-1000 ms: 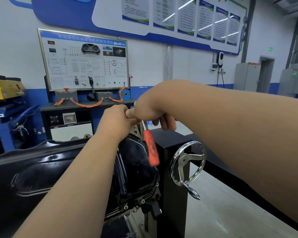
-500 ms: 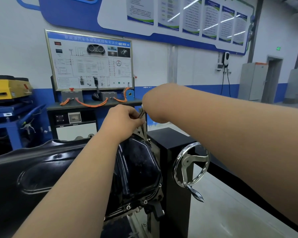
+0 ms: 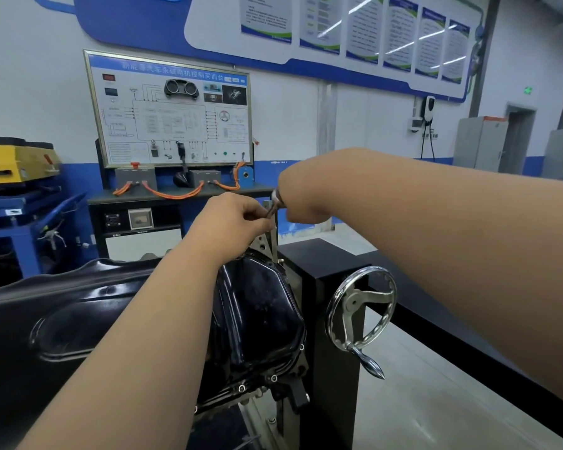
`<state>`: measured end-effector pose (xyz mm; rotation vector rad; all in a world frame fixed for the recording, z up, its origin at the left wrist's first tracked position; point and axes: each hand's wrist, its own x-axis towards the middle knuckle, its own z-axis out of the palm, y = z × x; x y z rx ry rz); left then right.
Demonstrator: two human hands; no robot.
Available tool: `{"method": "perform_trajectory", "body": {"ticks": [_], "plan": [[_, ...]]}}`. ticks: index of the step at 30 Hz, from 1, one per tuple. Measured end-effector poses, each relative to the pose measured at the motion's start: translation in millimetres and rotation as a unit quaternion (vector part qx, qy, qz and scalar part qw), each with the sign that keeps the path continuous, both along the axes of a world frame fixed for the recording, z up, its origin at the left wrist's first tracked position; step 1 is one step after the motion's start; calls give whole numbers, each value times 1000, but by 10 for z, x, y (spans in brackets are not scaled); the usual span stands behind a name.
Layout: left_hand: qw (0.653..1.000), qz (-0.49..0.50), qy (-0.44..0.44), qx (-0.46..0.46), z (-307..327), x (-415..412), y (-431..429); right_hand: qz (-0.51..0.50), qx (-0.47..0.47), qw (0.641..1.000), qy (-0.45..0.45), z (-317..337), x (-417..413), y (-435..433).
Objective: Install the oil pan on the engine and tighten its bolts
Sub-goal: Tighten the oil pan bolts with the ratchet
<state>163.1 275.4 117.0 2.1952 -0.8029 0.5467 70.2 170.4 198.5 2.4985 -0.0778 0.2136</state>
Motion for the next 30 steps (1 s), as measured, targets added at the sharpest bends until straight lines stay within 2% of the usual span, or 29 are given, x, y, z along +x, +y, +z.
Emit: {"method": "perform_trajectory", "body": {"ticks": [2, 7, 8, 10, 12, 14, 15, 17, 19, 21, 25, 28, 30], "plan": [[1000, -13, 5, 8, -8, -6, -11, -15, -42, 999, -15, -27, 22, -1], [999, 1, -3, -32, -3, -47, -6, 36, 62, 997, -21, -38, 91, 4], [999, 13, -12, -39, 5, -53, -16, 21, 119, 993, 13, -27, 72, 10], [997, 64, -41, 1, 39, -63, -42, -14, 297, 952, 76, -33, 91, 22], [990, 108, -72, 50, 75, -64, -39, -7, 349, 932, 95, -67, 133, 39], [992, 102, -67, 29, 76, -41, -5, 16, 342, 936, 84, -79, 161, 68], [995, 85, -55, 5, 62, -26, 8, 32, 305, 949, 75, -66, 161, 82], [998, 40, -29, -31, 28, -16, 7, 53, 160, 984, 58, -23, 141, 79], [1000, 1, -5, -14, -11, -14, -29, 55, 12, 998, 19, -15, 90, 79], [1000, -24, 11, -5, -31, -5, -55, 38, -17, 999, -32, -20, 42, 52], [999, -38, 1, -7, -44, 16, -52, 107, 36, 990, -88, -36, 63, -29], [999, -46, 6, 9, -40, -19, -55, 75, 159, 982, -74, -61, 29, -42], [999, -34, -4, 5, -35, -15, -52, 37, 268, 961, -55, -64, 25, -36]]}}
